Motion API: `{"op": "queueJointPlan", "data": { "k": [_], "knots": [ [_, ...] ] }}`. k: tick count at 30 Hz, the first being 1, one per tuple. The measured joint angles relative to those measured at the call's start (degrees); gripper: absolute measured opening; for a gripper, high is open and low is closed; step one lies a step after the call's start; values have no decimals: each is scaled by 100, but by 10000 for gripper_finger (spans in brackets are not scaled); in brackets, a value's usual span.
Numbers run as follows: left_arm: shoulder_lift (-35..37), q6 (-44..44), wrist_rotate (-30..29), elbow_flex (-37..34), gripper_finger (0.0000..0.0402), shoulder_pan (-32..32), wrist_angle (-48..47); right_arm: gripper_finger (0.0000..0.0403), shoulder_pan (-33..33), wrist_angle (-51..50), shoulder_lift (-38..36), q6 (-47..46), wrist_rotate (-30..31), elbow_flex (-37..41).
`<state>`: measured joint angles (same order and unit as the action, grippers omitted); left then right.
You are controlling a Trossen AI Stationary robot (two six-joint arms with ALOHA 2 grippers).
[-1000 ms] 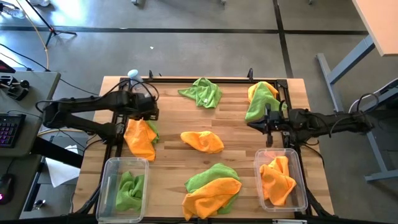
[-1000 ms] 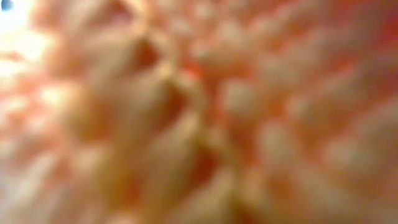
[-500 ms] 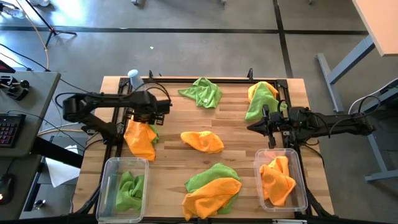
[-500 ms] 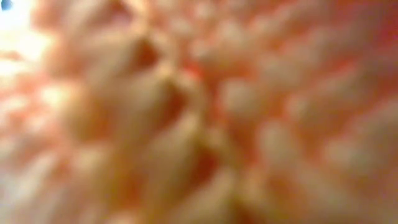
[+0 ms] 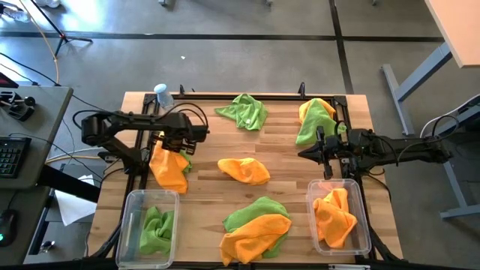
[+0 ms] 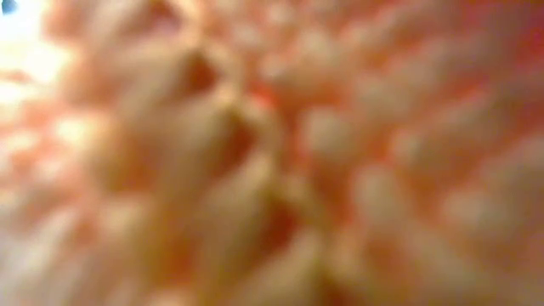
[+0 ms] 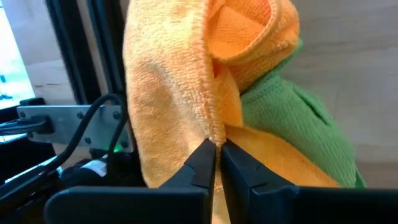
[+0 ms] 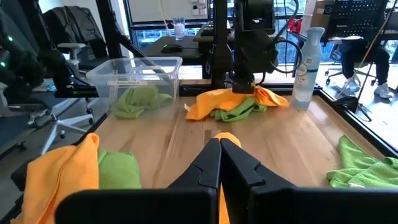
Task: Sort microfiber towel by color & place in baskets
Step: Put the yellow towel into the right transparent bin
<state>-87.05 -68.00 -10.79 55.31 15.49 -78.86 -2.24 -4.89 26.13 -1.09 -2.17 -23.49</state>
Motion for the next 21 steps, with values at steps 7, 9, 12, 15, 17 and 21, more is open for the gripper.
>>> {"op": "queueJointPlan", "data": {
  "k": [7, 9, 12, 15, 17, 21],
  "knots": [
    [738, -705, -349, 651, 1, -465, -571, 0, 0, -2, 2, 9, 166, -2],
    [953, -874, -632, 998, 1, -643, -659, 0, 0, -2, 2, 9, 611, -2],
    [1128, -1061, -1110, 1611, 1, -929, -862, 0, 0, 0, 11, 8, 1456, -2],
    [1146, -1174, -1737, 2252, 1, -1215, -1106, 0, 2, 18, 17, 10, 1885, -2],
    [1146, -1135, -2146, 2621, 1, -1372, -1103, 0, 2, 73, 45, 8, 1881, -2],
    [1139, -1001, -2756, 3266, 0, -1573, -1113, 0, 2, 180, 176, 6, 1662, -5]
  ]
}}
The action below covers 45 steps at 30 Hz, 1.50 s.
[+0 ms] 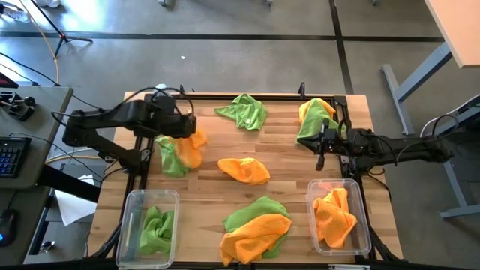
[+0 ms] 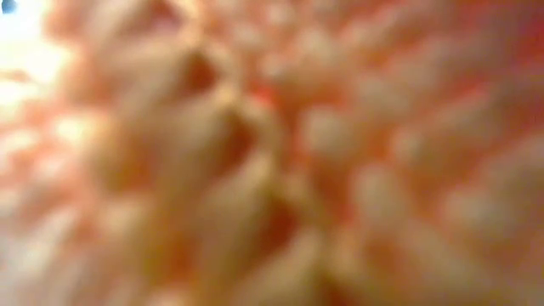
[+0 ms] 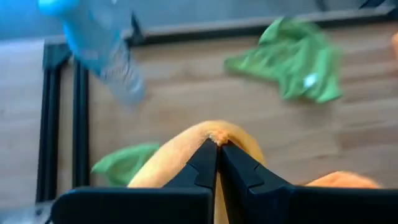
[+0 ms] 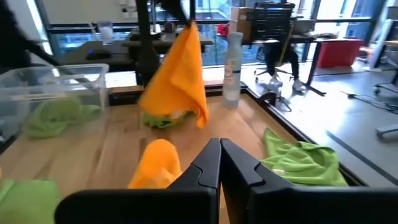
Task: Sort microfiber towel by color & place in baskets
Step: Put the yellow towel into the right transparent bin
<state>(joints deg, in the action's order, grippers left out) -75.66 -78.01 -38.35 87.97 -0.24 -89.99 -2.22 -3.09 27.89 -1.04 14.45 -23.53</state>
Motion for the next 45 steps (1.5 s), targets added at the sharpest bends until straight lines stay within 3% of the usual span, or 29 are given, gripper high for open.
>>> {"op": "queueJointPlan", "data": {
  "k": [5, 12, 16, 20, 27, 33, 38, 45],
  "knots": [
    [-35, 472, -606, 604, 0, -191, 210, 0, -2, 266, 330, -51, -154, 0],
    [-128, 2538, -774, 764, 0, -283, 2396, 0, -2, 1261, 1196, -148, -67, -7],
    [-322, 3236, -647, 764, 0, -281, 3250, 11, 39, 1318, 1749, 108, 3, -361],
    [-559, 3642, -264, 764, 0, -207, 3910, 57, 222, 1172, 2352, 170, 10, -969],
    [-968, 4173, 565, 764, 0, -89, 5104, 181, 478, 1019, 3311, 509, 12, -2131],
    [-1253, 4226, 983, 762, 0, -84, 5468, 262, 525, 1022, 4016, 788, -59, -3036],
    [-1405, 4225, 1295, 762, 0, -84, 5923, 279, 521, 887, 4616, 1026, -603, -3569],
    [-1359, 4498, 1497, 760, 0, -212, 6330, 271, 523, 276, 5244, 878, -244, -3977]
  ]
}}
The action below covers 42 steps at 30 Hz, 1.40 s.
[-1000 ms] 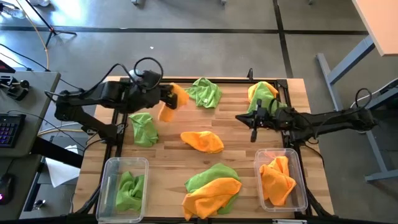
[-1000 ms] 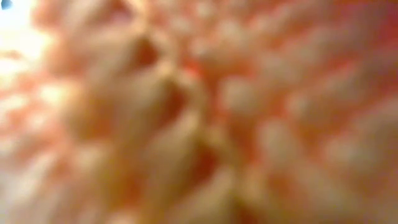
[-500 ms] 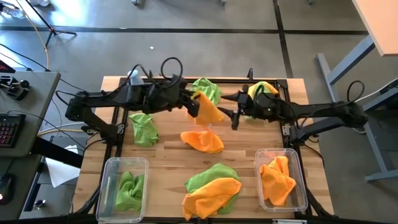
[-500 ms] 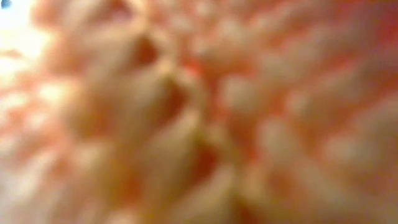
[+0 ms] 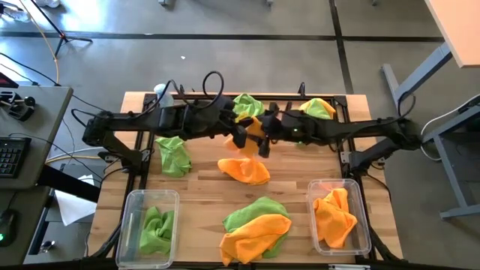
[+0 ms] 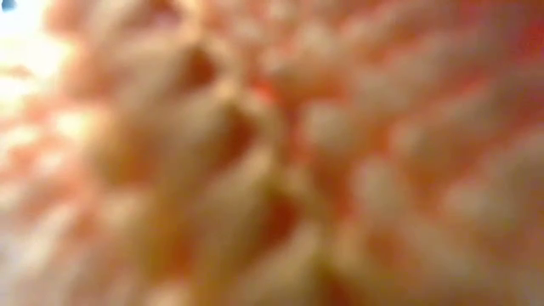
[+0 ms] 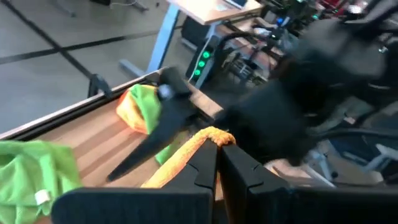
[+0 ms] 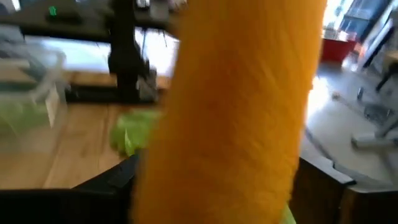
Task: Sort microfiber towel by color & place in baskets
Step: Put the yellow towel into the right transparent bin
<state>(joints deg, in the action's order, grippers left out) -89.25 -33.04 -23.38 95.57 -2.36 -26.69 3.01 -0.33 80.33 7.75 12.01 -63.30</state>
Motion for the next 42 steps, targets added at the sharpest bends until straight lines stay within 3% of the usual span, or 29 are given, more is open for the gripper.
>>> {"op": "queueJointPlan", "data": {
  "k": [4, 10, 11, 16, 22, 25, 32, 36, 42],
  "knots": [
    [61, 226, -220, 0, 0, -93, -44, 207, -2, -318, 127, -19, 0, -38],
    [70, 634, -225, 0, 8, -112, -79, 30, -2, -383, 121, -274, 2, -38],
    [70, 685, -212, 0, 13, -112, -129, 16, -2, -386, 110, -342, 1, -38],
    [70, 954, 45, 2, 47, -55, -526, 36, 0, -386, 62, -751, 2, -38],
    [91, 1174, 304, 2, 100, 138, -1071, 7, 0, -529, 0, -984, 154, -38],
    [177, 1348, 306, 4, 121, 203, -1684, 11, -2, -737, -35, -1173, 153, -36],
    [373, 1571, 291, -136, 137, 75, -2917, 5, -21, -1361, -370, -1903, 119, -34],
    [660, 1667, 151, -782, 137, -94, -2806, 5, -192, -1682, -726, -2263, 160, -34],
    [1573, 1369, 78, -2406, 136, -275, -2201, 3, -616, -2609, -1434, -2717, 259, -48]
  ]
}}
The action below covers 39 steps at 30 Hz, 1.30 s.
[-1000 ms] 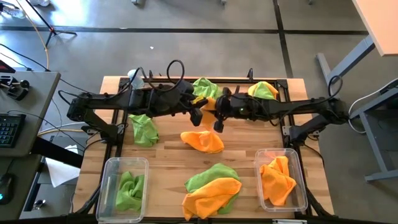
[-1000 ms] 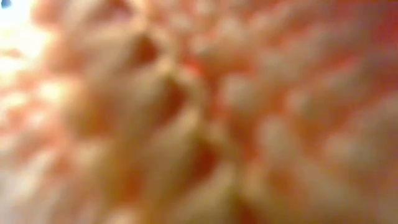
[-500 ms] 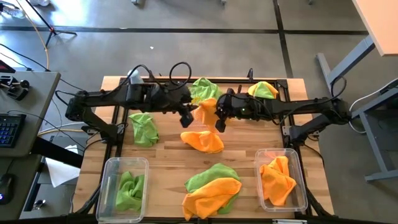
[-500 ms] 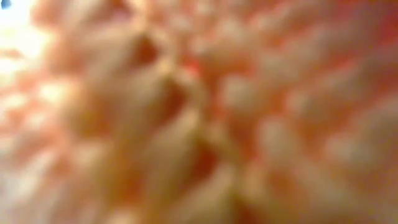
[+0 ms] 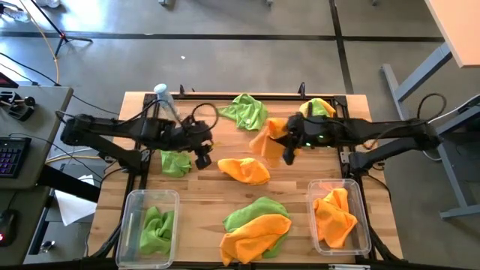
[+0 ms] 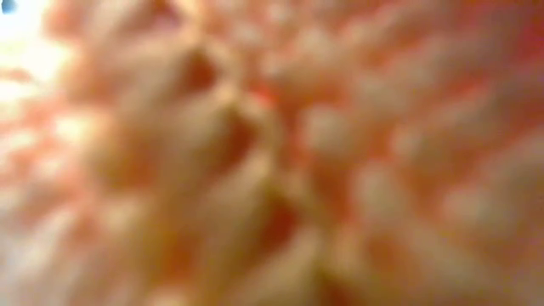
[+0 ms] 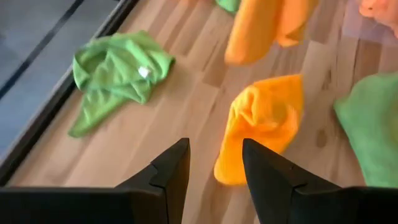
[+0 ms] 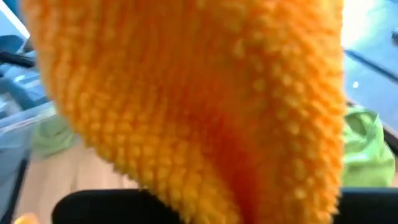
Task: Sort microfiber towel by color & place in baskets
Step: Put the yellow towel into the right transparent bin
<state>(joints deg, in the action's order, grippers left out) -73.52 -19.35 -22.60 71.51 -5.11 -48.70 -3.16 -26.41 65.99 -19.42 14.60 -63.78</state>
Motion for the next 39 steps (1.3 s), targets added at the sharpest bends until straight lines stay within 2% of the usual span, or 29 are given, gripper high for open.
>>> {"op": "queueJointPlan", "data": {
  "k": [8, 13, 17, 20, 25, 30, 39],
  "knots": [
    [1665, -102, 263, -1907, 136, -63, 1194, 1, -986, -2649, -409, -1174, 196, -1080],
    [2674, -23, 248, -2909, 136, -63, 1703, 1, -1762, -4128, -157, -2522, 83, -1966],
    [3386, -334, 304, -3624, 136, -63, 2156, 1, -2479, -5036, 196, -3511, 22, -2451],
    [3782, -633, 360, -4001, 136, -63, 2208, 0, -2948, -5542, 451, -4293, -281, -2622],
    [4200, -1047, 358, -4415, 135, -63, 2193, 0, -3672, -5850, 817, -5293, -521, -2628],
    [4273, -1214, 358, -4513, 135, -63, 2212, 0, -4267, -5845, 1247, -6029, -554, -2628],
    [4270, -1207, 358, -4512, 135, -63, 2336, 0, -5278, -4527, 1894, -7050, -864, -2628]
  ]
}}
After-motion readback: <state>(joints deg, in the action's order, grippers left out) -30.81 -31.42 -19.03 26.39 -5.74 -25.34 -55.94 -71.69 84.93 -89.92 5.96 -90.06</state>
